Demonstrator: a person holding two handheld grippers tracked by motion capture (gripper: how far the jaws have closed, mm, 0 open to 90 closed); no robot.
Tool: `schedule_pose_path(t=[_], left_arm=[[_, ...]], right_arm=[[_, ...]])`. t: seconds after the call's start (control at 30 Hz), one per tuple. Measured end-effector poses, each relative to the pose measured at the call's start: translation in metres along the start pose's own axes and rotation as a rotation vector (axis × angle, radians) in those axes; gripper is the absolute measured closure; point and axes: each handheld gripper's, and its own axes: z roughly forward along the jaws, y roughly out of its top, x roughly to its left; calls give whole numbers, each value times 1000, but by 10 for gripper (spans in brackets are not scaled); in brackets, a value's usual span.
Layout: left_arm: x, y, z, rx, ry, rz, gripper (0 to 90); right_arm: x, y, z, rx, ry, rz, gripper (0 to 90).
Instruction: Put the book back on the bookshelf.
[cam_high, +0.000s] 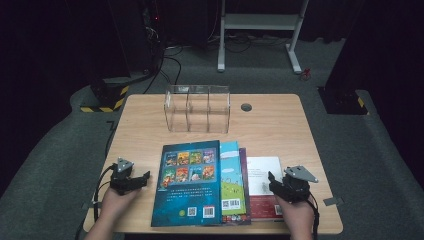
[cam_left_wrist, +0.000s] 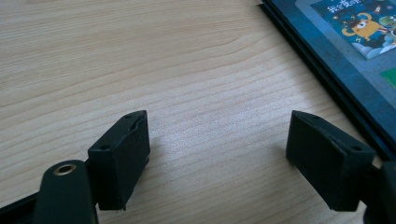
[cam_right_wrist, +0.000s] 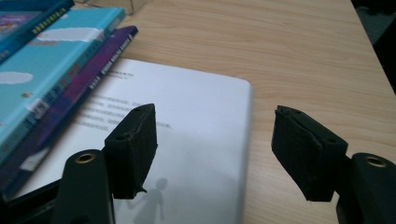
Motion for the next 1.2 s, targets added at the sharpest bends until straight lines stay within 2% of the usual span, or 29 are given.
schedule_pose_path(t=[0.3, 0.33, 0.37, 0.4, 0.5, 0.83, 0.97, 1.2], left_arm=[[0, 0, 0, 4, 0, -1, 217], [0, 0, 0, 4, 0, -1, 217], [0, 0, 0, 4, 0, 0, 217], [0, 0, 0, 4, 0, 0, 217], [0, 0, 0, 2, 3, -2, 219], [1, 2, 0, 13, -3, 4, 220], [0, 2, 0, 14, -2, 2, 220], [0, 2, 0, 16, 0, -1, 221]], right_arm=[[29, 17, 4, -33, 63, -24, 309], [29, 17, 4, -33, 63, -24, 309], [36, 17, 6, -41, 78, -35, 311], [36, 17, 6, -41, 78, -35, 311], [49, 16, 8, -46, 109, -52, 318], [71, 13, 4, -74, 165, -110, 317], [77, 10, 5, -67, 186, -115, 316], [90, 7, 7, -53, 219, -155, 317]])
